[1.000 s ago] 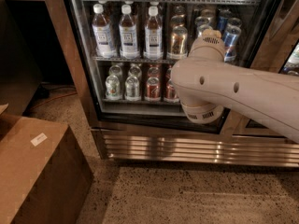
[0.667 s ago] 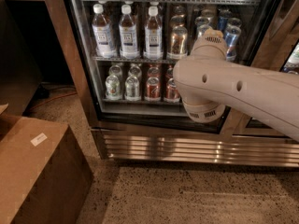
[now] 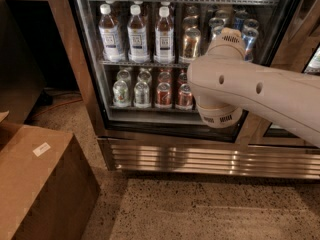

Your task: Close left fridge door

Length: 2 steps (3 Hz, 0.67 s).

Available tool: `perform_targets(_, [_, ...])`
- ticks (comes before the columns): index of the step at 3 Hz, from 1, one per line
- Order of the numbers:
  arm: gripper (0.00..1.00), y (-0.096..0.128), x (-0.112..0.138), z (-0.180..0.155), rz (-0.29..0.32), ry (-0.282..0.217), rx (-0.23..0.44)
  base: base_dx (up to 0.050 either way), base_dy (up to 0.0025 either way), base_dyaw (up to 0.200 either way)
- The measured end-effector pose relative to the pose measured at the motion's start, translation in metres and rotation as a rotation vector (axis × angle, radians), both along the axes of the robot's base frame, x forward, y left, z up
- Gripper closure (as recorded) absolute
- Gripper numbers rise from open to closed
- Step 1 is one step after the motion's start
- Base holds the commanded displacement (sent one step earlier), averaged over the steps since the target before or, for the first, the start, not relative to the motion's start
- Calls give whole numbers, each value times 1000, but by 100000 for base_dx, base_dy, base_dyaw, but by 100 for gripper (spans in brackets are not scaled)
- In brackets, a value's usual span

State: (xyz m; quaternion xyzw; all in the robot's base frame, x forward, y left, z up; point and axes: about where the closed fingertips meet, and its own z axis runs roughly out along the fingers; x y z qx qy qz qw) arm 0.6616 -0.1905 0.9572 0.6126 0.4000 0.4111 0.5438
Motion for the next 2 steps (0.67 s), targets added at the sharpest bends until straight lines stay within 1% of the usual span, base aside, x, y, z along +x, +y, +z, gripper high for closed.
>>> perform_targets(1, [100,0,0,0,0,0,0,5002,-1,24])
perform_targets(2, [100,0,0,0,0,0,0,0,0,0])
